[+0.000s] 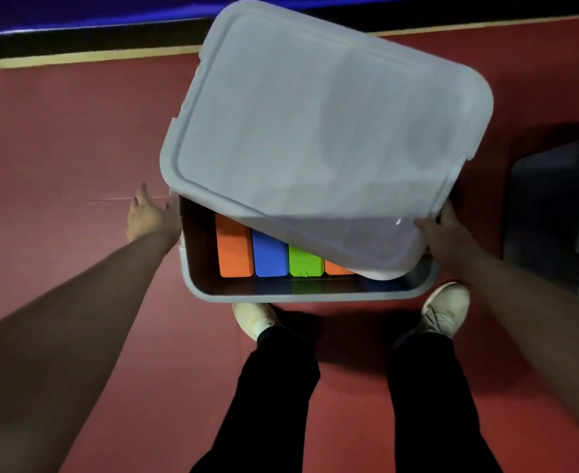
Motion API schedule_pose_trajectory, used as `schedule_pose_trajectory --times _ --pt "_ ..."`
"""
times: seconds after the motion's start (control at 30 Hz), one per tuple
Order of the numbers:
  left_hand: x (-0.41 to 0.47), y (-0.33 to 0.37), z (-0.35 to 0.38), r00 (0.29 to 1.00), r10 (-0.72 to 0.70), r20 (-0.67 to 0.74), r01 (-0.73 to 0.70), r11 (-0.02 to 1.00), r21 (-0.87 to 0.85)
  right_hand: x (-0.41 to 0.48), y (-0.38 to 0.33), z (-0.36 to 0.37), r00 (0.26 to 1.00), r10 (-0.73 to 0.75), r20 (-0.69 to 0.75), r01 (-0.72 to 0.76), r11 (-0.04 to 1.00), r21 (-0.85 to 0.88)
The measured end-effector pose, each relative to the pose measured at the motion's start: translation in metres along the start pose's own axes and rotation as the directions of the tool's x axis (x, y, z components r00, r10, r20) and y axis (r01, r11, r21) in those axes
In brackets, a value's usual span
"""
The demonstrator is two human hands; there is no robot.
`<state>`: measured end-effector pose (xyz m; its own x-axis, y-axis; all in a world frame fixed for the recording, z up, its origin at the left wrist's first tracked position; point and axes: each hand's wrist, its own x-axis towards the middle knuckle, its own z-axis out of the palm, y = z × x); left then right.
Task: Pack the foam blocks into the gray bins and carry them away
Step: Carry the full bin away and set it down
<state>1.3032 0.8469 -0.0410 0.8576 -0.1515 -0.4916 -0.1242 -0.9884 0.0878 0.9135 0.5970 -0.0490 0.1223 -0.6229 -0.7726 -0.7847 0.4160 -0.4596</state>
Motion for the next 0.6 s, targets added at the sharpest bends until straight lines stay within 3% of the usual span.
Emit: schedule_pose_trajectory --times 0.2,0.3,0.43,0.53,0.6 --pt "0.014 0.018 0.000 0.993 0.120 -0.018 -0.121 0.990 -0.068 0.003 0.008 0.004 0.995 -0.093 0.038 0.095 0.993 -0.063" --pt "0.024 0.026 0.000 0.998 0.036 0.056 -0.033 0.998 -0.056 0.004 0.011 0.005 0.992 -0.124 0.027 0.125 0.990 -0.064" --pt "0.030 0.013 -0.006 0.991 -0.029 0.127 0.017 0.995 0.095 0.004 0.007 0.003 0.988 -0.149 -0.050 0.142 0.984 -0.111" --pt "0.010 -0.010 0.001 0.979 -0.069 0.191 0.050 0.993 0.104 0.005 0.004 0.001 0.951 -0.262 -0.165 0.214 0.941 -0.260" --pt "-0.015 -0.025 0.014 0.978 -0.071 0.196 0.060 0.996 0.062 0.002 0.006 0.001 0.932 -0.279 -0.230 0.175 0.904 -0.390"
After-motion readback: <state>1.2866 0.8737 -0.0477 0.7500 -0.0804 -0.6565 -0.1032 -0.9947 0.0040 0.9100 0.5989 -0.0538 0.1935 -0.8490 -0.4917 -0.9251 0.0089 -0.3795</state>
